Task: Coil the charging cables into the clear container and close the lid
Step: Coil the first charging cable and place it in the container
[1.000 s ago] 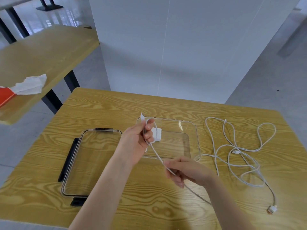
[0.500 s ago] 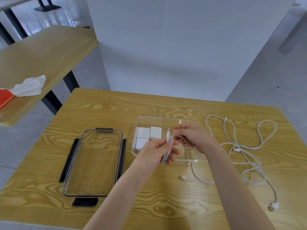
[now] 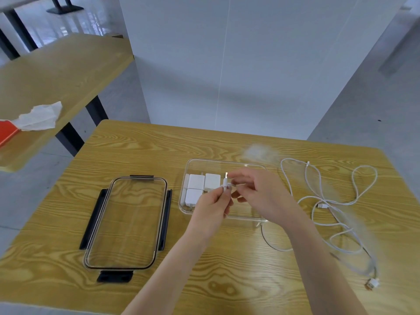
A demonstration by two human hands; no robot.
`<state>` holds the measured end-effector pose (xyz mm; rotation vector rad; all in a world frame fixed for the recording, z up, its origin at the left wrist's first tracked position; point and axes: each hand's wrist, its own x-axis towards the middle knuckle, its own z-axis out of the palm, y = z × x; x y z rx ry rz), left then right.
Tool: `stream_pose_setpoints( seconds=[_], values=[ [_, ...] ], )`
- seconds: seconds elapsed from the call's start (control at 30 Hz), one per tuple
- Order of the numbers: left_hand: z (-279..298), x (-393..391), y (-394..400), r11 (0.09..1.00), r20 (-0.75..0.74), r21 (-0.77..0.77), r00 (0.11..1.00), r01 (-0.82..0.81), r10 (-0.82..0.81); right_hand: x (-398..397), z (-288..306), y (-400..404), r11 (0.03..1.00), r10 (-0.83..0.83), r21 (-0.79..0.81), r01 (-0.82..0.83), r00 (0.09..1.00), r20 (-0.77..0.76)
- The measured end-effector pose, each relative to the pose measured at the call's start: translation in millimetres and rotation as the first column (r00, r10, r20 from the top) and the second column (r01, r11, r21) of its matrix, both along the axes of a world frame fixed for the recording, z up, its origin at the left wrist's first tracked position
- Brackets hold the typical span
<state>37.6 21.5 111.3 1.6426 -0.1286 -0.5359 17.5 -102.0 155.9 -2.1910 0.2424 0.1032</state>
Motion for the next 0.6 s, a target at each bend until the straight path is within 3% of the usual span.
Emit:
stream_pose_setpoints(
  seconds=[0.17,0.23,0.33,0.43,0.6],
  values=[
    [-0.4,3.7,-3.9,0.996,-0.068,-0.071,0.996,-0.057,0.052,-8.2,-0.7,14.1,0.99,-0.126,-0.051,0.13,0.988,0.085],
    [-1.7,9.1,-6.7,0.991,-0.118,-0.079,0.989,-0.104,0.095,-13.1,0.2,25.1,0.977,-0.062,-0.199,0.08,0.994,0.094],
    [-3.7,15.6,-9.7,0.967,-0.288,-0.184,0.95,-0.176,0.118,-14.5,-2.6,38.5,0.88,0.088,-0.471,-0.066,0.996,0.026],
    [-3.7,20.3,-6.9,0.927,-0.409,-0.266,0.902,-0.263,0.139,-10.2,-18.5,45.0,0.857,0.106,-0.508,-0.087,0.994,0.009],
    [1.1,29.0,-1.6,0.815,-0.576,-0.394,0.805,-0.425,0.141,-8.8,-52.9,49.9,0.836,0.188,-0.548,0.037,0.918,0.349]
  ],
)
